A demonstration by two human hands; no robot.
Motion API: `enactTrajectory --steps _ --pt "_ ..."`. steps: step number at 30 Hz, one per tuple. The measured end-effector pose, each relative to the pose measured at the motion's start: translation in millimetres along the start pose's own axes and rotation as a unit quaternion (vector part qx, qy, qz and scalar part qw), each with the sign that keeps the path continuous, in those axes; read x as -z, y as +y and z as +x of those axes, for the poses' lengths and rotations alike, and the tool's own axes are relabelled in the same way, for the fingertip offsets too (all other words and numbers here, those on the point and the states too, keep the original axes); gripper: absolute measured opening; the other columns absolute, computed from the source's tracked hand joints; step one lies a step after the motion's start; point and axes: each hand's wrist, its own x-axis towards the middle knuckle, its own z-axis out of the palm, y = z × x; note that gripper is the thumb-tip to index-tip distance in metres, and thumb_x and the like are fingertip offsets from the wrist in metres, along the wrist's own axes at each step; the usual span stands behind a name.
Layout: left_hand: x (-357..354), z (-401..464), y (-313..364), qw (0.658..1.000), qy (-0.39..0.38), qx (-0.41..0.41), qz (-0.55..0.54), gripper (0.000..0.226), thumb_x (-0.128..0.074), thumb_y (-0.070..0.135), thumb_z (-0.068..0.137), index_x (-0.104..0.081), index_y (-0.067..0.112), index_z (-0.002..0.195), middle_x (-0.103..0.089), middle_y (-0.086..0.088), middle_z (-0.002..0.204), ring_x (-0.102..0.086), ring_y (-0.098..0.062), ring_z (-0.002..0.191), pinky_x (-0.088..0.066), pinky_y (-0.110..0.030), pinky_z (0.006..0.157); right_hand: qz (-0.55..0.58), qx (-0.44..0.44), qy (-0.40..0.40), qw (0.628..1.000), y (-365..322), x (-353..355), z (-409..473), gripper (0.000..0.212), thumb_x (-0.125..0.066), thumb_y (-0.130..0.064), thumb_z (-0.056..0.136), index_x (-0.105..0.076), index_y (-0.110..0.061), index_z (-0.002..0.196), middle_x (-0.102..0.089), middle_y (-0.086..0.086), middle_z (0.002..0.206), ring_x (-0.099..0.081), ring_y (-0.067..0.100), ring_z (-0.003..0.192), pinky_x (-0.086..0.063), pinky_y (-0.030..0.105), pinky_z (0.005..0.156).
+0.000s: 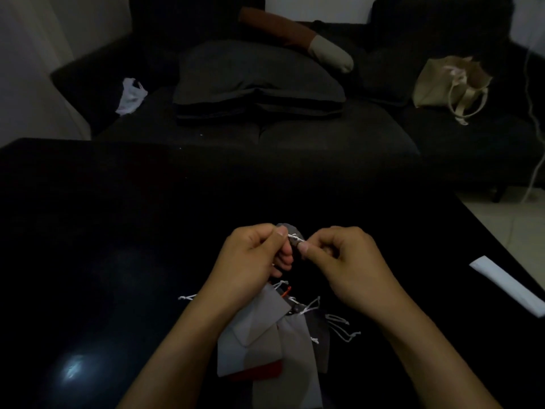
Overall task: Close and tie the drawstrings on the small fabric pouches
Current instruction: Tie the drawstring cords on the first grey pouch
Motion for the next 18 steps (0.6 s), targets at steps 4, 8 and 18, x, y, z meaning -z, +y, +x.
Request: enactTrajectory --steps 4,8,18 --pt "4 3 -3 1.0 0.004 -0.013 -0.001 0.036 -0.053 0.02 0.099 -0.065 0.009 0.066 -0.061 -0.004 0.073 -0.057 -0.008 0.065 -0.047 -0.023 0.062 0.286 -0.118 -0.044 0.95 -7 8 3 0.033 -0.059 -0.013 0.094 -0.06 -0.009 0.061 -0.051 -0.005 0.049 -0.043 0.001 0.042 -0.033 0.013 0.043" --pt "-1 -2 2 0.995 0.003 -0.096 0.011 0.031 -0.058 0.018 0.094 -0.072 0.014 0.066 -0.06 0.005 0.106 -0.06 0.0 0.099 -0.046 -0.011 0.083 0.361 -0.166 -0.027 0.917 -8 4 5 0.039 -0.056 -0.011 0.092 -0.047 -0.017 0.054 -0.036 -0.003 0.051 -0.031 0.006 0.045 -0.025 0.016 0.039" --pt "-7 1 3 0.985 0.036 0.012 -0.169 0.037 -0.046 0.025 0.101 -0.076 0.005 0.093 -0.076 -0.014 0.096 -0.071 -0.025 0.097 -0.054 -0.037 0.091 0.273 -0.035 -0.03 0.961 -8 2 2 0.036 -0.057 -0.017 0.096 -0.054 -0.005 0.062 -0.046 -0.011 0.052 -0.041 -0.001 0.047 -0.032 0.015 0.049"
